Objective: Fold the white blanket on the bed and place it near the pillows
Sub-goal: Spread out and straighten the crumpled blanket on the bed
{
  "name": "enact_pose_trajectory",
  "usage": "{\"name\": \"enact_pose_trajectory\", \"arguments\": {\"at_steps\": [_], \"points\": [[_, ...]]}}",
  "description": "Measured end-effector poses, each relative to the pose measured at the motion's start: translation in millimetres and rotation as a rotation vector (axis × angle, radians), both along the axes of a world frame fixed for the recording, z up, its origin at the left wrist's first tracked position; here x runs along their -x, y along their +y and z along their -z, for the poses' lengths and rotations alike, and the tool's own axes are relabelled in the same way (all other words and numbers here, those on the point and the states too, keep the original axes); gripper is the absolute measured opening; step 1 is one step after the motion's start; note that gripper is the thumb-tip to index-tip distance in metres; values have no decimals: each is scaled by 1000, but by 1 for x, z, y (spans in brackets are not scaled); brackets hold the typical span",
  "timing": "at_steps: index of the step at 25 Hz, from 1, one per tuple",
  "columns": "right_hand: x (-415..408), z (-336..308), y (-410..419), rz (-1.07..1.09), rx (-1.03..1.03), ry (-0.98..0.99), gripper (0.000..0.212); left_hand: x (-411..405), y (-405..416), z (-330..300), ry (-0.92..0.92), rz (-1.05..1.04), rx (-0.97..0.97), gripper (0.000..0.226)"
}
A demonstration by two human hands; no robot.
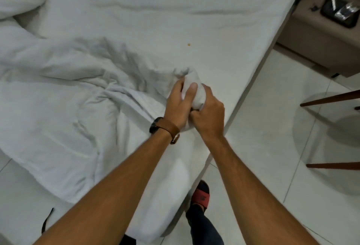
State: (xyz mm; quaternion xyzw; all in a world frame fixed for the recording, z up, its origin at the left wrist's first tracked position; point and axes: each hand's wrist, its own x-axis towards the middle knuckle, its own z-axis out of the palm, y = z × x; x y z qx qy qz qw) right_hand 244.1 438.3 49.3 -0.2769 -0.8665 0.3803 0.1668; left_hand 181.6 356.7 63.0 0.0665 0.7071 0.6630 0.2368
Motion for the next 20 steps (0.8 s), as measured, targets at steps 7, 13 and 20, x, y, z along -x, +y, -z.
{"name": "enact_pose_trajectory", "arguments": {"at_steps": [7,13,20], "points": [[-19,33,113,173,99,-7,54,-5,40,55,643,464,801,61],[-16,67,142,215,126,-88,74,17,2,85,716,718,1250,82],[-8,93,128,-232,-603,-144,60,28,-7,71,662,693,1452,29]]}}
